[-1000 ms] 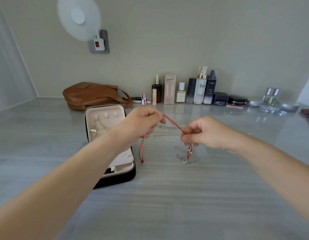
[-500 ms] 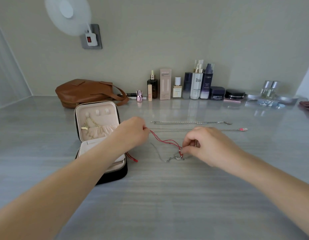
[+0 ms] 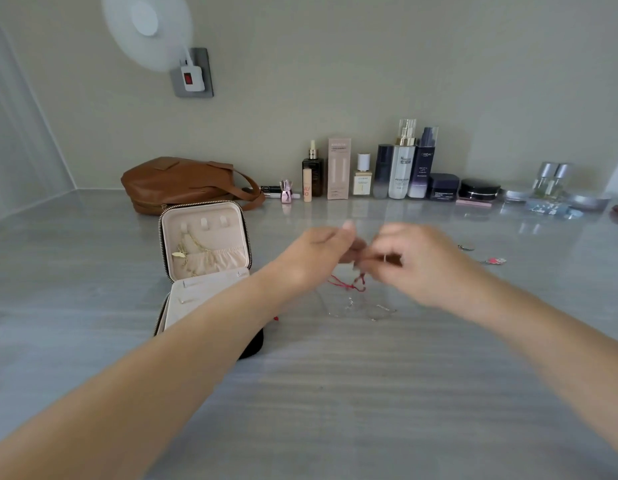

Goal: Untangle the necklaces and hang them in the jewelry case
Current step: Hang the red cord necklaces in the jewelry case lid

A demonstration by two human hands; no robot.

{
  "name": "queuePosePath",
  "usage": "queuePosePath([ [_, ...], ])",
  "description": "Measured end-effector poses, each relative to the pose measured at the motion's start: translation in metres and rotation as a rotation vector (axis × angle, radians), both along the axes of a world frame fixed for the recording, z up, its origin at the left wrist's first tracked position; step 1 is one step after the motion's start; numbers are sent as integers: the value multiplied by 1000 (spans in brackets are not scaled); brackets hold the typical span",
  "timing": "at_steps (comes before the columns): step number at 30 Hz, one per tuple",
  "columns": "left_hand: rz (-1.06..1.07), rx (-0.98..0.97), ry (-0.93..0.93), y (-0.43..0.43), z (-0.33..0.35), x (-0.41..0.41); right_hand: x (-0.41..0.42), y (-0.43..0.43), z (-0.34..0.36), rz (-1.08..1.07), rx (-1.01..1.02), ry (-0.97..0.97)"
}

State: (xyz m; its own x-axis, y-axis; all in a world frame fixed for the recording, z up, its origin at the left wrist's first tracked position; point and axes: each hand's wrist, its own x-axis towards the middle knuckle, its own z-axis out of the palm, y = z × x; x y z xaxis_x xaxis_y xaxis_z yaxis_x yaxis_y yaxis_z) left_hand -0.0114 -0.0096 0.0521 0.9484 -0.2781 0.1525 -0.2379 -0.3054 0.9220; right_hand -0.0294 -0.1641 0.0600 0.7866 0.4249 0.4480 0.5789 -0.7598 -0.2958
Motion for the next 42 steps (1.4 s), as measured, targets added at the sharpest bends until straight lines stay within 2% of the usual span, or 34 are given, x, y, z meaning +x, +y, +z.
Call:
queuePosePath([
  [3,-89,-185,141,1,1,-1,4,-2,20,-18,224,26],
  [8,-127,-198,113,16,9,-1,8,-7,29,-119,435,13],
  [12,-103,-165,122,33,13,0,9,-12,25,-207,581,105],
  [15,-29,-64,108,48,17,5,11,-17,14,-282,495,217],
  [18,50,343,-32,60,18,8,13,-24,2,-375,362,369],
  [20,20,612,-134,59,16,4,12,-27,-6,-405,221,448],
  [22,-53,724,-155,51,9,0,8,-28,-10,-445,62,493],
  [24,-110,759,-145,41,0,-3,5,-29,-11,-480,-56,495],
  [28,-149,837,-208,29,-12,-2,2,-39,-13,-511,-133,481],
  [36,-261,858,-110,30,-7,-6,-10,-58,-11,-410,-71,632],
  [40,-68,805,-155,22,-9,-5,-14,-58,-14,-400,-84,645],
  [42,23,839,-188,13,-11,-1,-16,-55,-13,-379,-79,643],
])
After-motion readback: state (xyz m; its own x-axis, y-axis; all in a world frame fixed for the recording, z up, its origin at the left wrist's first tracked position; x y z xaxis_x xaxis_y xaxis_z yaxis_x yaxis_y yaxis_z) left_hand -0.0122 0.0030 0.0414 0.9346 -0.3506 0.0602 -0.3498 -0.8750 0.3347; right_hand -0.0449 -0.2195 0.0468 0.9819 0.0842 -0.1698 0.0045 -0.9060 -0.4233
